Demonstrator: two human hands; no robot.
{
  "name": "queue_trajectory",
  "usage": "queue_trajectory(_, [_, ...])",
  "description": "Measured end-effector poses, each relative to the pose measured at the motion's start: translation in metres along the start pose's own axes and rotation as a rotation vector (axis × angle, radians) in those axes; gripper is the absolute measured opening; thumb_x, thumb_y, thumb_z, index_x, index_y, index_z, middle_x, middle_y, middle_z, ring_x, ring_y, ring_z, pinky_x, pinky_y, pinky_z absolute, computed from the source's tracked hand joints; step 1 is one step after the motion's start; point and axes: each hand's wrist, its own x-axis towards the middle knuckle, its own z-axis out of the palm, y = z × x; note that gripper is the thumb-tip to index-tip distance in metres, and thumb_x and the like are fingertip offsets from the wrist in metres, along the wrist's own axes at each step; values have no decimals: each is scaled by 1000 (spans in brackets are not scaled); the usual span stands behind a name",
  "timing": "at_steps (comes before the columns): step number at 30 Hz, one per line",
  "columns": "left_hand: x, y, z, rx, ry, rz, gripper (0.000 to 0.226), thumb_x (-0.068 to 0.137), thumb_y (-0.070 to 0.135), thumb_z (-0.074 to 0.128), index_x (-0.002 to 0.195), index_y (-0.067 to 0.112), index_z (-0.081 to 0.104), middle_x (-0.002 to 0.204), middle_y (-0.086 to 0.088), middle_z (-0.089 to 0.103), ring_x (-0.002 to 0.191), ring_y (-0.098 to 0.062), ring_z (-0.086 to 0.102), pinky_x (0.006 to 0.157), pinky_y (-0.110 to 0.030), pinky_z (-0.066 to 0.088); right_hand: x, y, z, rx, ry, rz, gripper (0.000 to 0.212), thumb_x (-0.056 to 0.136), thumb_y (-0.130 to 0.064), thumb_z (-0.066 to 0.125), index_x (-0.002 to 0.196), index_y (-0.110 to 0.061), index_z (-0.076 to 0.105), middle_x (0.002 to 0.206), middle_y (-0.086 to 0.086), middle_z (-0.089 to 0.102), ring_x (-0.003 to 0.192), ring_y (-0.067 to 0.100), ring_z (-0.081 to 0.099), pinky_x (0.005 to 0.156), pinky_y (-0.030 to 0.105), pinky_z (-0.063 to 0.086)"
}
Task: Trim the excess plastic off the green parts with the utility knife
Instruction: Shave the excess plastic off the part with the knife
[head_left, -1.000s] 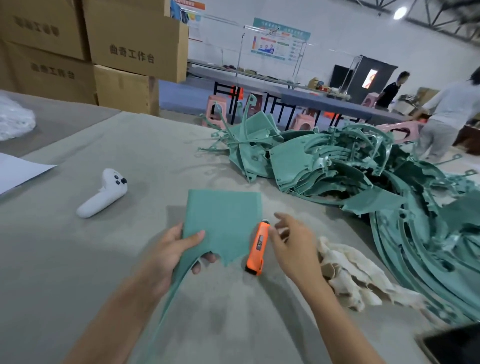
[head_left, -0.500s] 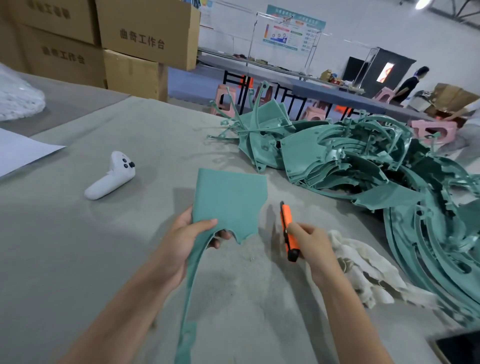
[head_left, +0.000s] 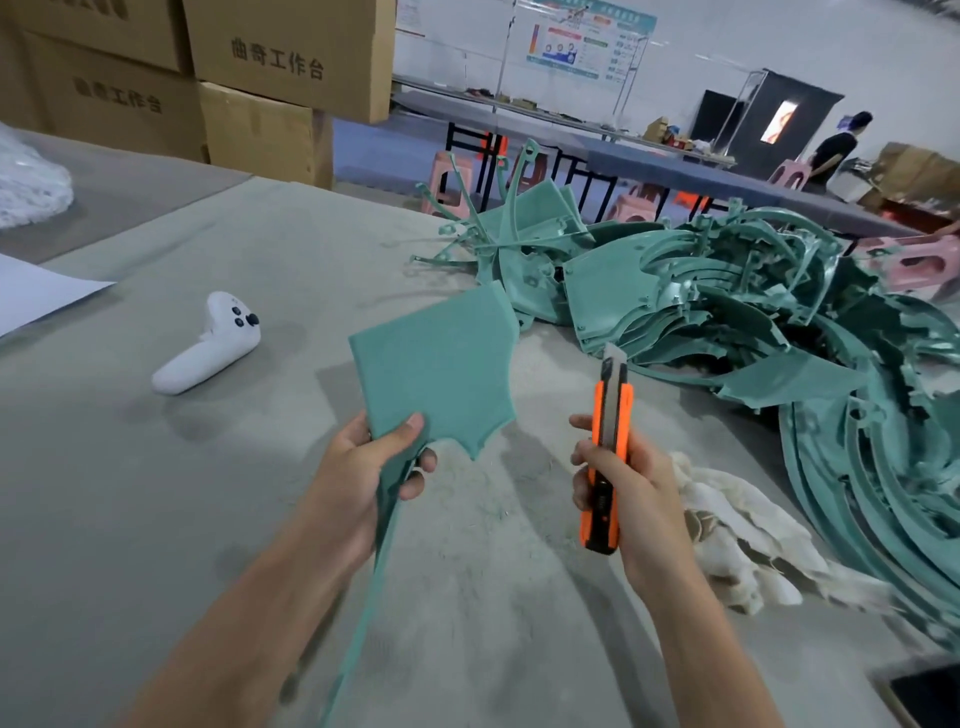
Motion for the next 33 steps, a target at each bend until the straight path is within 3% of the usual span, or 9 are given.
queue_trajectory(3, [0, 2, -3, 70, -27, -39, 23, 76, 16, 65, 95, 4, 59, 67, 1, 61, 46, -9, 49, 33, -16, 31, -2, 1, 3, -129, -14, -136, 19, 96, -34, 56, 113, -29, 65, 72, -4, 60, 52, 14, 47, 48, 23, 41])
queue_trajectory(6, [1, 6, -4, 149, -5, -89, 27, 72, 20, 68, 91, 1, 61, 62, -1, 63, 43, -10, 52, 32, -16, 33, -3, 1, 4, -290, -23, -255, 26, 92, -45, 50, 112, -34, 62, 72, -5, 63, 52, 12, 49, 49, 27, 43])
queue_trajectory(10, [0, 11, -7, 108, -82, -233, 19, 70, 22, 69, 81, 6, 71, 63, -2, 64, 43, -9, 52, 35, -18, 38, -2, 2, 2, -476, -22, -373, 21, 94, -40, 52, 110, -31, 62, 74, -8, 67, 50, 13, 56, 49, 36, 49])
queue_trajectory(13, [0, 13, -10, 22, -147, -339, 15, 74, 20, 67, 64, 13, 76, 62, 2, 63, 41, -4, 48, 36, -16, 39, -1, 3, 3, -556, -17, -423, 20, 93, -42, 51, 107, -31, 61, 76, -13, 67, 51, 12, 58, 50, 31, 50])
queue_trajectory(19, [-2, 13, -8, -36, -103, -449, 14, 70, 16, 69, 57, 12, 74, 63, -1, 63, 38, -3, 49, 35, -14, 40, 3, 3, 10, -640, 64, -533, 21, 97, -37, 52, 116, -32, 60, 71, -15, 65, 58, 5, 60, 53, 11, 42])
queue_trajectory(24, [-1, 16, -6, -8, -37, -425, 15, 66, 13, 68, 52, 11, 72, 64, -7, 65, 32, -3, 43, 32, -14, 36, 5, 2, 12, -679, 86, -583, 28, 97, -34, 53, 117, -19, 65, 74, -16, 64, 64, 7, 59, 55, 9, 40])
queue_trajectory(26, [-3, 17, -5, -25, -42, -413, 15, 68, 11, 65, 54, 11, 71, 62, -7, 64, 31, -3, 39, 31, -13, 33, 7, 1, 13, -706, 86, -590, 27, 99, -34, 53, 119, -18, 64, 73, -14, 64, 65, 8, 59, 56, 10, 40])
queue_trajectory(29, [-6, 19, -3, -79, -39, -400, 3, 69, 9, 62, 72, 8, 62, 60, -7, 62, 29, -2, 36, 30, -12, 31, 8, 2, 15, -718, 92, -604, 29, 96, -32, 53, 119, -20, 64, 72, -12, 64, 65, 9, 60, 56, 12, 41])
queue_trajectory(33, [-7, 21, -2, -126, -33, -388, 11, 70, 8, 59, 79, 8, 53, 59, -6, 60, 28, -1, 34, 30, -11, 29, 4, 7, 18, -695, 57, -631, 29, 96, -31, 55, 123, -21, 62, 71, -14, 61, 59, 7, 58, 52, 16, 41])
